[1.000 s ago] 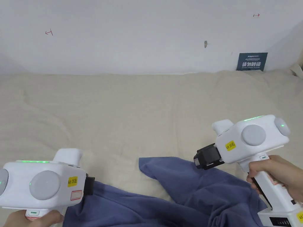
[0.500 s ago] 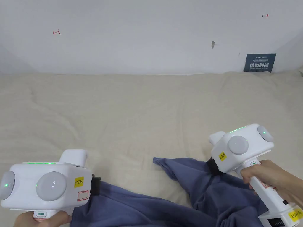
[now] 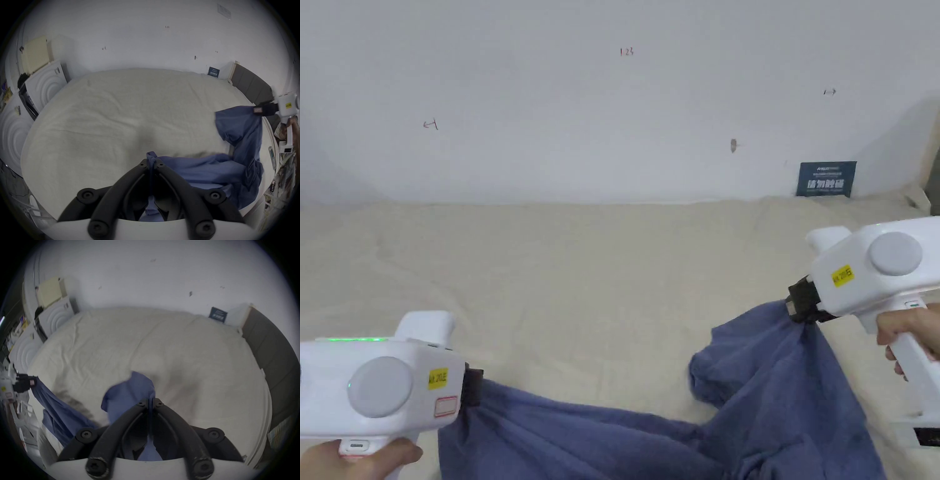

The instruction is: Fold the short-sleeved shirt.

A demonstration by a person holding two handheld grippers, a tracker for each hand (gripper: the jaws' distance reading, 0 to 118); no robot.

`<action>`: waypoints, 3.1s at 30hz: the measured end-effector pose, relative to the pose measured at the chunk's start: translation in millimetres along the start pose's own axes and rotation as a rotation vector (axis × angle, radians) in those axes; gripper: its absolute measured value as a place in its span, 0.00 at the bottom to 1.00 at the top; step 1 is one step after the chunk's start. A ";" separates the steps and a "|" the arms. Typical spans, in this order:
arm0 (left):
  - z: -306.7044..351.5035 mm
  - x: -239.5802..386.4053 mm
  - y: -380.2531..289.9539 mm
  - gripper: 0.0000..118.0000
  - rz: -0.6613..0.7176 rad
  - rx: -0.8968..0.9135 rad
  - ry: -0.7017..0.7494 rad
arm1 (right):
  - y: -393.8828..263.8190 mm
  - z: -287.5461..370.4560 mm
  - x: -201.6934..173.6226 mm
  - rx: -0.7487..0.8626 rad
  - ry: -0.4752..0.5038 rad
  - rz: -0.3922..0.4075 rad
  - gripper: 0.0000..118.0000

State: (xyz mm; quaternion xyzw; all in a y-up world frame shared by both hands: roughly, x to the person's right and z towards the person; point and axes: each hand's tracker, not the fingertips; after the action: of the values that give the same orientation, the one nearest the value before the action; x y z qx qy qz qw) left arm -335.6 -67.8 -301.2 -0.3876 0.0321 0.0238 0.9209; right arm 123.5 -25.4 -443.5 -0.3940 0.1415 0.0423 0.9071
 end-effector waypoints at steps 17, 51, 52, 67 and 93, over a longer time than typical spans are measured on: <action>121.1 -3.0 97.3 0.03 0.025 0.334 0.027 | 40.2 200.9 55.8 0.329 -0.044 -0.138 0.03; 81.9 -36.7 389.3 0.03 0.115 0.666 0.068 | 326.5 176.6 89.0 0.614 0.023 -0.270 0.03; 82.3 -39.2 398.1 0.03 0.092 0.646 0.084 | 335.8 177.0 89.2 0.612 0.027 -0.261 0.03; 33.4 -43.0 386.5 0.03 0.059 0.579 0.086 | 292.5 112.9 79.4 0.522 -0.004 -0.231 0.03; -165.9 -32.3 112.5 0.03 0.092 -0.001 0.030 | -2.2 -112.3 107.9 -0.033 -0.004 -0.423 0.03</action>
State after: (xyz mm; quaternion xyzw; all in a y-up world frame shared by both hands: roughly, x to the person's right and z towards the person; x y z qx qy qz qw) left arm -382.2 -108.5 -494.5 -0.3865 0.0636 0.0601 0.9181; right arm 202.0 -112.3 -546.1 -0.4299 0.0531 -0.1458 0.8894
